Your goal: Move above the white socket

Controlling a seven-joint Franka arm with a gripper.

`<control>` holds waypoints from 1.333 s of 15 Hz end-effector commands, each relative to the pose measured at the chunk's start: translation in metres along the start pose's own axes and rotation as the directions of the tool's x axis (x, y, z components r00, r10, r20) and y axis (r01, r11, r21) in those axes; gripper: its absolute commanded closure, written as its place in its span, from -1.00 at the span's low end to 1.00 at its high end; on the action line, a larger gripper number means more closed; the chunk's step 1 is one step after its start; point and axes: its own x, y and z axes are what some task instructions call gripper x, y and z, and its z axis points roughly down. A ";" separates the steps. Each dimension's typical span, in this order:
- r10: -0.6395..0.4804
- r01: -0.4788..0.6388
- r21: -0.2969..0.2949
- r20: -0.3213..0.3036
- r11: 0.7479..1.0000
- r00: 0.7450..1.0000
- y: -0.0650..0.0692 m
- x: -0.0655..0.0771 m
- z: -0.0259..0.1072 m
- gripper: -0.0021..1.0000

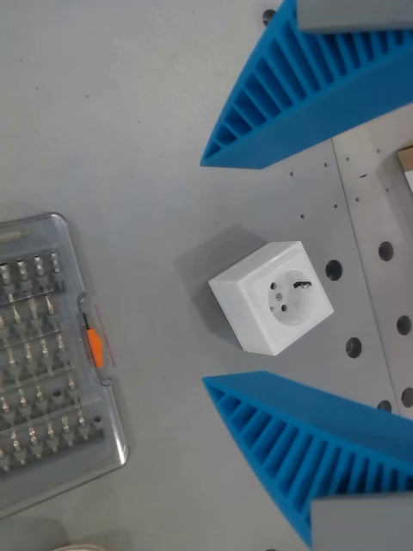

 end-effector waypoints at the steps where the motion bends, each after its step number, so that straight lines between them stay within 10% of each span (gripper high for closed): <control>1: 0.000 0.000 0.000 -0.002 1.000 1.000 0.000 0.000 -0.001 -1.00; 20: -0.137 0.137 0.003 -0.060 0.991 0.989 -0.002 -0.018 0.018 -1.00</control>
